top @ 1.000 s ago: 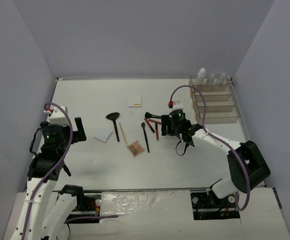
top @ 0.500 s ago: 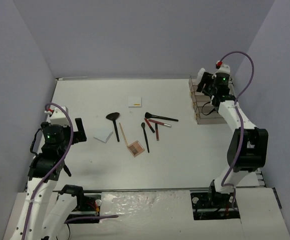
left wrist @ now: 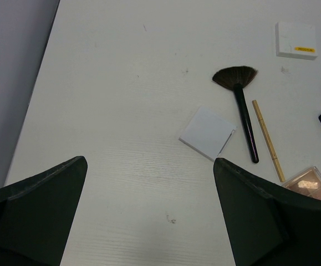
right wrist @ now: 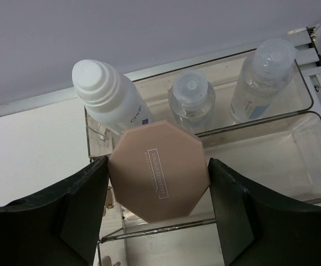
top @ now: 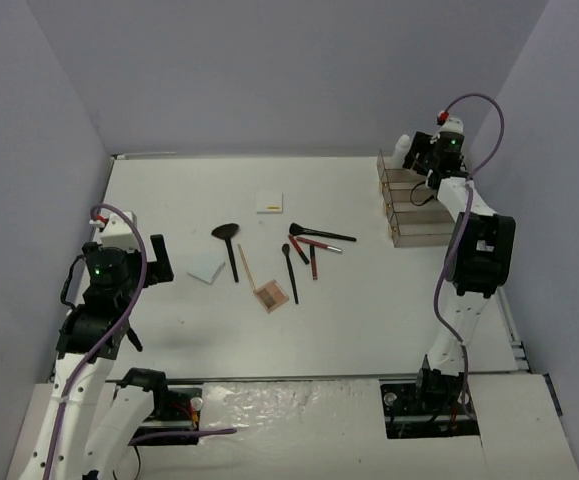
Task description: Organize the makeup
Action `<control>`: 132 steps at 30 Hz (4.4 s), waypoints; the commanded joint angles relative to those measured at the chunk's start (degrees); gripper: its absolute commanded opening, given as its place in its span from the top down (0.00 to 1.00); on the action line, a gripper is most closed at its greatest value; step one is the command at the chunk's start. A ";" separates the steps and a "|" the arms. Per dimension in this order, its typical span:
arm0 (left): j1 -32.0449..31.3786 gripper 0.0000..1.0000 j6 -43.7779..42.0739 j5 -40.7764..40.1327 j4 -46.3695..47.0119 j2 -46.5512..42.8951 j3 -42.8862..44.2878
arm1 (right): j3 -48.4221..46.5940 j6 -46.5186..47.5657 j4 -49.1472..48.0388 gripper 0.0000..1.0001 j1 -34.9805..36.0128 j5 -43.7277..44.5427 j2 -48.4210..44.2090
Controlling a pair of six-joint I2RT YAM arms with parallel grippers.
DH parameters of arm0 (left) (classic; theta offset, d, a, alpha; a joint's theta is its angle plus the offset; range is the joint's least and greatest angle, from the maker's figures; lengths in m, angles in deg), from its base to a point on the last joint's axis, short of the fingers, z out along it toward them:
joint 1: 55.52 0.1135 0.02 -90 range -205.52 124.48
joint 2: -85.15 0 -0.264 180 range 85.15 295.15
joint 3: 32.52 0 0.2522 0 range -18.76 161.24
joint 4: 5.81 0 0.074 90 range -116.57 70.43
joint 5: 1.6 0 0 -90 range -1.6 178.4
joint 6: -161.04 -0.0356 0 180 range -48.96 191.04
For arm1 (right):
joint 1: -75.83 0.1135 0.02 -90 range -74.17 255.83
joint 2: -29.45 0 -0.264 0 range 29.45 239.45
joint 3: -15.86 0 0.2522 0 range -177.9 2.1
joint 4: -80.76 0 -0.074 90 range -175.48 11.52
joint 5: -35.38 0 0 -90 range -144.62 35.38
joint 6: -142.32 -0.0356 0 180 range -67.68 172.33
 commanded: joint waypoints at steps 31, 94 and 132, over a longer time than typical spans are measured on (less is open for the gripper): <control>0.26 0.03 0.30 1.38 3.26 0.41 0.92 | 12.84 4.44 -2.75 0.11 8.94 1.59 -19.01; 0.26 0.03 0.40 1.59 3.00 1.31 0.83 | 31.69 -1.62 7.79 0.86 64.80 16.39 -28.62; 0.35 0.03 0.09 2.16 2.95 1.43 1.45 | 2.68 14.37 -23.02 0.86 -8.11 -14.94 2.25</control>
